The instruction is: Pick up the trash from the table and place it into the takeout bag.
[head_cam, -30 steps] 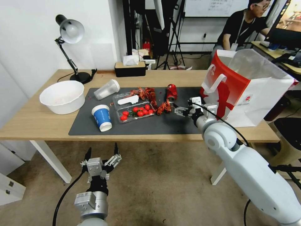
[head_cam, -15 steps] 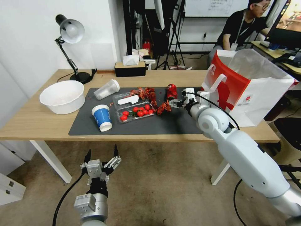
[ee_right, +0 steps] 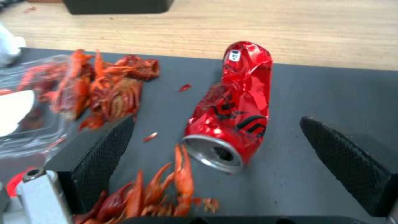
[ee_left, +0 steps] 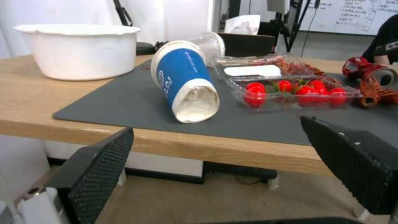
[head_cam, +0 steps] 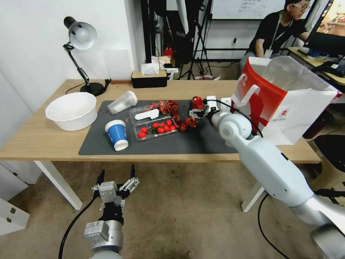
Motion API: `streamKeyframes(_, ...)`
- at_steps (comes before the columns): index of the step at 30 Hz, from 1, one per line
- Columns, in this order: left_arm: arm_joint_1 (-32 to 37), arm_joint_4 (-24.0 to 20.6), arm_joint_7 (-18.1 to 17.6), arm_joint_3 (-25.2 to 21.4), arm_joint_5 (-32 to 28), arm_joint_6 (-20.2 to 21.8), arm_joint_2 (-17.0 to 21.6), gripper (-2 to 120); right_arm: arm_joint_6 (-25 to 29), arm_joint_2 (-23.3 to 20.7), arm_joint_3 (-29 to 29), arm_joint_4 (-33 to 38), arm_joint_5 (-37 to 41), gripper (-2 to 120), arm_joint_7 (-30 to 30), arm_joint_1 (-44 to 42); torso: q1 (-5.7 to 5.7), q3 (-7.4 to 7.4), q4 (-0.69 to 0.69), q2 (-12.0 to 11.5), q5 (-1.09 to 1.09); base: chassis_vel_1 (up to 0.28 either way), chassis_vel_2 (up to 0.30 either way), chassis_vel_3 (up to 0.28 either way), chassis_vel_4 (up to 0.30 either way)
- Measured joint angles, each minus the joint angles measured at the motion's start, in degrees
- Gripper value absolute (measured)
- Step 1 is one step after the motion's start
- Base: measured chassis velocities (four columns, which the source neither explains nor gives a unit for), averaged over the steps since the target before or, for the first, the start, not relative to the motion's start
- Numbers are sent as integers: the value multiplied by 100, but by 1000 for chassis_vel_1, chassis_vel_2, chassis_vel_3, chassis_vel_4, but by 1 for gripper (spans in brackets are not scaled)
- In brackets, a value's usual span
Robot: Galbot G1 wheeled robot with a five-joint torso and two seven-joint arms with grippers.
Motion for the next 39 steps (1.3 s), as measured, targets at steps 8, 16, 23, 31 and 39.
streamKeyframes(8, -46, 32, 2, -18, -45, 0, 31, 100, -14, 269, -104, -592, 2, 100, 64, 358, 0, 0, -1, 0, -1, 0, 0, 0, 0)
streamKeyframes(16, -59, 46, 1, -29, -64, 1, 46, 100, -41, 477, -197, -1055, 29, 100, 62, 680, 0, 0, 0, 0, -1, 0, 0, 0, 0)
streamKeyframes(23, -65, 57, -2, -27, -75, 1, 56, 100, -82, 623, -220, -1350, 78, 100, 51, 828, 0, 0, 0, 0, 0, 0, 0, 0, 0)
streamKeyframes(31, -61, 50, -7, -27, -86, 3, 73, 100, -268, 717, -225, -1453, 116, 100, 165, 857, 0, 0, 0, 0, 0, 0, 0, 0, 0)
streamKeyframes(39, -59, 37, -11, -29, -90, 4, 80, 100, -442, 781, -223, -1476, 198, 100, 323, 872, 0, 0, 0, 0, 0, 0, 0, 0, 0)
